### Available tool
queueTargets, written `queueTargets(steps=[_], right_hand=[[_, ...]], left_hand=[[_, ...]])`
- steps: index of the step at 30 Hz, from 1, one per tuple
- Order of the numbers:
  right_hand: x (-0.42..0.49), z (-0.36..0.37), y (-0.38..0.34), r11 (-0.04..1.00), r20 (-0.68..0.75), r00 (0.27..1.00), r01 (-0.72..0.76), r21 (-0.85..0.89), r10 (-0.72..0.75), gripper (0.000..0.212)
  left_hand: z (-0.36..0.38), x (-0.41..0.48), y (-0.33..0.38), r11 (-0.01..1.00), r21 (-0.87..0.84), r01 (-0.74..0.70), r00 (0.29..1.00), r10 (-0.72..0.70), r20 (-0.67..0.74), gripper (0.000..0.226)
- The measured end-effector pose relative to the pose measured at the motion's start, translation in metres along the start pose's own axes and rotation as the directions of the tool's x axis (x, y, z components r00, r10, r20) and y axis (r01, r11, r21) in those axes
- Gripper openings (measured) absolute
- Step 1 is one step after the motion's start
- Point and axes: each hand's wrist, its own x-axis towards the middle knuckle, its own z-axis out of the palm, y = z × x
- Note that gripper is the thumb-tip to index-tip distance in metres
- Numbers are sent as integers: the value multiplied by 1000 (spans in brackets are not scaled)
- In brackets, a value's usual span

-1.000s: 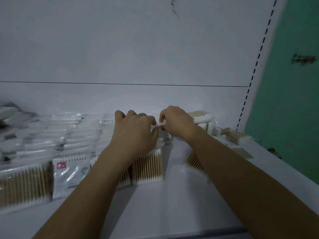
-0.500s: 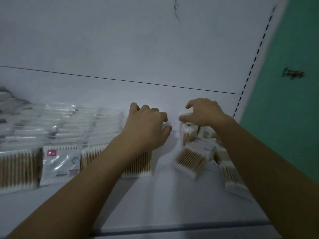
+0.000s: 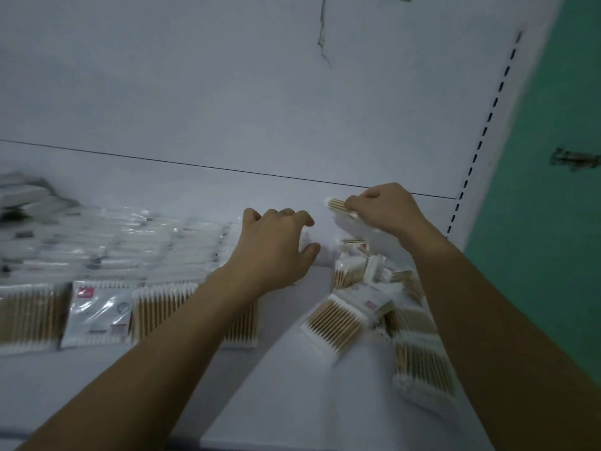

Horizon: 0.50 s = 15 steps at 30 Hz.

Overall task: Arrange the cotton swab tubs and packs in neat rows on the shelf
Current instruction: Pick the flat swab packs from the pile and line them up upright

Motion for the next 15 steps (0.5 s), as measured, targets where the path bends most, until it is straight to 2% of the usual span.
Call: queueTargets(steps=[2,4,7,9,11,13,15], right_hand=[[-9,-12,-11,983,58,997,-59,176,49,41],[-20,-18,-18,968,210,976,-109,225,61,46],[-38,-16,-25,973,345,939,-97,210,19,57],[-47,-10,-33,971,332,943,-61,233,-20,61],[-55,0,-38,941,286,947,43,335,-145,42],[-60,12,-36,908,199,949,152,391,-245,18],[-55,23,-29,926,112,965,190,326,-238,26]], left_hand=[[-4,5,2,997,-72,39,999,-40,-10,59],[-11,6,7,984,-159,74,996,-82,-45,67],[-18,5,15,969,-231,88,989,-112,-93,45],[-22,0,12,941,-312,129,978,-173,-116,26],[-25,-6,1,886,-418,199,952,-276,-131,16],[-26,-10,-9,870,-427,246,938,-325,-121,15],[-26,-13,-13,901,-342,268,950,-307,-64,24]])
